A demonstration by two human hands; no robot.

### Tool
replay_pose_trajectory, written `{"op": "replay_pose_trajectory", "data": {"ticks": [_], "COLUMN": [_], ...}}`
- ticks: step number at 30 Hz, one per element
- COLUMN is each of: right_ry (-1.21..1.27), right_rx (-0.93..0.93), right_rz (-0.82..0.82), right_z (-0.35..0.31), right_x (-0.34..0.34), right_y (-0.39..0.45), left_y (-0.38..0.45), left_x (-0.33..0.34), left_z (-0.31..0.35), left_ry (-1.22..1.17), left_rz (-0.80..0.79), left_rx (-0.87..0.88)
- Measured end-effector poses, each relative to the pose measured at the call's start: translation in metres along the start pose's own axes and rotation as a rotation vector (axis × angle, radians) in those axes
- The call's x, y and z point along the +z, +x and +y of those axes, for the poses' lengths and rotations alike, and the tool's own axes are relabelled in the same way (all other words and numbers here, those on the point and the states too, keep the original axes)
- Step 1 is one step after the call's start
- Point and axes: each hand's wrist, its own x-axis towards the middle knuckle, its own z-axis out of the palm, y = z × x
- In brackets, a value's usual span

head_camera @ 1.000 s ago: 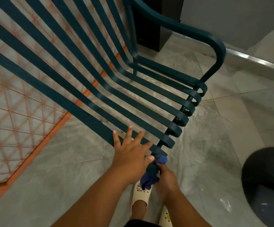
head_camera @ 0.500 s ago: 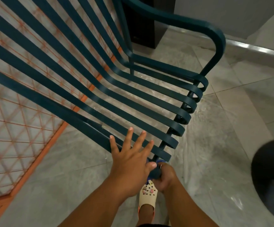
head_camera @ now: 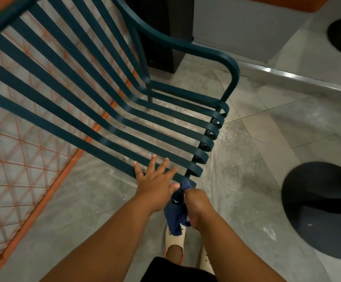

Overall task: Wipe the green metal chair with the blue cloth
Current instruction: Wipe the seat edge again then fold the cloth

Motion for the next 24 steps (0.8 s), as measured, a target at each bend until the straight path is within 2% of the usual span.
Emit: {"op": "replay_pose_trajectory", "data": {"ticks": [4,5,8,11,13,16,18,21,24], "right_ry": [-0.231,-0.206,0.074,0.344,0.392,0.301,0.177,0.010,-0.081], "right_rx": [-0.149,-0.172,-0.143,-0.167,-0.243,-0.438,-0.596,-0.791,-0.963], "right_rz": [-0.052,-0.094,-0.258,-0.469,-0.639,-0.781,-0.699,-0.425,-0.179], "right_z": [-0.018,-0.023,-0.039,-0.060,-0.077,-0.102,-0.116,-0.132,-0.144], "right_x": [-0.011,-0.016,-0.029,-0.045,-0.055,-0.069,-0.077,-0.091,-0.117], "right_y": [-0.043,-0.054,-0.091,-0.130,-0.157,-0.196,-0.220,-0.252,-0.280], "left_y": [-0.012,-0.018,-0.043,-0.075,-0.096,-0.115,-0.120,-0.124,-0.127], "left_x": [-0.010,-0.015,-0.048,-0.097,-0.131,-0.171,-0.192,-0.221,-0.248], "left_z": [-0.006,-0.005,0.000,-0.001,-0.005,-0.008,0.000,0.024,0.055], "left_ry": [-0.271,-0.396,-0.802,-1.161,-1.294,-1.313,-1.212,-1.125,-1.134], "left_rz": [0.041,0.060,0.059,-0.078,-0.202,-0.246,-0.185,-0.035,0.101], "left_rx": [0.054,0.069,0.074,0.083,0.125,0.205,0.245,0.287,0.377]}}
